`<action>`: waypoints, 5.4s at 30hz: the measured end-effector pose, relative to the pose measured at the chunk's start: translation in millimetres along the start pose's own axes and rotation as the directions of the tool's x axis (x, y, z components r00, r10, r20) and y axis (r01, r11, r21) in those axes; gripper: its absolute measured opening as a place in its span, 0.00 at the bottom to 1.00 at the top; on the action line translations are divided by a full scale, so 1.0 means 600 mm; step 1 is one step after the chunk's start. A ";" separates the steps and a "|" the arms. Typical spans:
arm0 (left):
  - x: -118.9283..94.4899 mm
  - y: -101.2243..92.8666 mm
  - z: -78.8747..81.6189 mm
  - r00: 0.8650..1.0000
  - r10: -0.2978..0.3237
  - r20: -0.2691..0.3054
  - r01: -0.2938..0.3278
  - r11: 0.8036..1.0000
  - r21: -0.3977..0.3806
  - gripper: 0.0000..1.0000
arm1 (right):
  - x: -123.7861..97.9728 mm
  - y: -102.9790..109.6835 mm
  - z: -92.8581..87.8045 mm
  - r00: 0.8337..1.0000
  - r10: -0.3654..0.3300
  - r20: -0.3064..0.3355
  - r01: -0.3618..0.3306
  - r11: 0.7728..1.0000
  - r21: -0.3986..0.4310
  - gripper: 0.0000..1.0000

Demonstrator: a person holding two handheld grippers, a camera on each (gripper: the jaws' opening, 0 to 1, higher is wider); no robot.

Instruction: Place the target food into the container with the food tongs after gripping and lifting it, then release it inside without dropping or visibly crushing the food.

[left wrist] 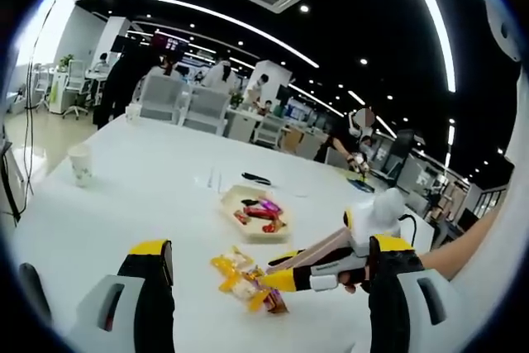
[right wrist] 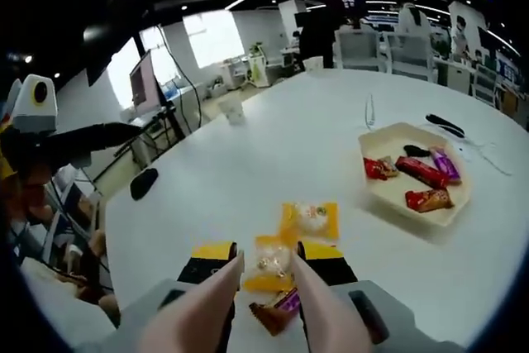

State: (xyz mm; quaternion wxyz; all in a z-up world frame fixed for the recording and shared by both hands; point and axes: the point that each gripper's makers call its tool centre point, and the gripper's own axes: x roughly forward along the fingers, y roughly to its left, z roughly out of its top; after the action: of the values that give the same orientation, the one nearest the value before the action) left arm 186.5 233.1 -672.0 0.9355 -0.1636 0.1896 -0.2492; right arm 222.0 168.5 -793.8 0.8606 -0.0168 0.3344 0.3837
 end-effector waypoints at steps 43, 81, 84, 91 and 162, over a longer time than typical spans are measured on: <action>-0.005 0.047 0.002 0.996 -0.074 -0.049 0.076 0.997 0.024 0.99 | 0.057 -0.009 -0.022 0.988 -0.153 -0.029 0.150 0.985 -0.089 0.29; 0.004 0.047 -0.036 0.994 -0.109 -0.003 0.109 0.993 -0.039 0.99 | 0.070 -0.007 -0.060 0.996 -0.083 -0.044 0.074 0.979 -0.188 0.30; 0.011 0.039 -0.037 0.993 -0.121 -0.010 0.120 0.992 -0.037 0.98 | 0.065 -0.009 -0.056 0.993 -0.092 -0.077 0.077 0.981 -0.178 0.29; 0.015 0.035 -0.025 0.996 -0.086 0.022 0.086 0.996 -0.031 0.98 | 0.071 -0.008 -0.046 0.996 -0.061 -0.060 0.050 0.984 -0.169 0.30; 0.044 -0.026 -0.016 0.996 -0.091 -0.010 0.091 0.996 0.003 0.98 | -0.145 -0.158 0.134 0.969 -0.116 0.219 0.071 0.977 0.203 0.18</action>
State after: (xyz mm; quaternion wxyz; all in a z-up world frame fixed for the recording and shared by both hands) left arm 197.2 204.1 -681.4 0.9225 -0.1693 0.1864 -0.2925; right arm 289.0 68.0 -701.9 0.9083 0.0955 0.2671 0.3075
